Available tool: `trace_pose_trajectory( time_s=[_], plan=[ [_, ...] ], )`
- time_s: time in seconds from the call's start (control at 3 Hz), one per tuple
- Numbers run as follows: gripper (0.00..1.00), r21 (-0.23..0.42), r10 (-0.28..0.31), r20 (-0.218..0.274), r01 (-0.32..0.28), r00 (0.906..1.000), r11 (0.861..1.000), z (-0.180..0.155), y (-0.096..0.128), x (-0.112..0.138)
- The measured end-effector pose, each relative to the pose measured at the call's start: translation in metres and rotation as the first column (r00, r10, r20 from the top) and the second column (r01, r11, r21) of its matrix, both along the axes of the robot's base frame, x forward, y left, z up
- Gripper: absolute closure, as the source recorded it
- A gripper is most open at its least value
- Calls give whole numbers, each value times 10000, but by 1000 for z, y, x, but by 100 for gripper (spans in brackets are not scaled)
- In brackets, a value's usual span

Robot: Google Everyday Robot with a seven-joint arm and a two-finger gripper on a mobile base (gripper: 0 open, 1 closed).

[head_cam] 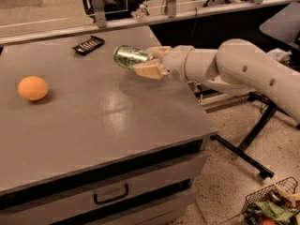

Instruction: Move green can near rxbar chocolate

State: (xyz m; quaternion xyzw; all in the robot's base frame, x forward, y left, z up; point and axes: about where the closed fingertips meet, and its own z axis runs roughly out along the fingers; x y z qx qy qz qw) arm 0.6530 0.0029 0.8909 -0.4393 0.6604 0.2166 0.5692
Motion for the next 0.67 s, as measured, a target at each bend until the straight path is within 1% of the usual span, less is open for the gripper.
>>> trace_pose_trajectory(
  time_s=[0.33,0.67],
  plan=[
    [100,-362,-196,-109,192,9997,9992,-7,5,39],
    [100,-394,-178,-28,177,9998,9991,-14,16,72]
  ],
)
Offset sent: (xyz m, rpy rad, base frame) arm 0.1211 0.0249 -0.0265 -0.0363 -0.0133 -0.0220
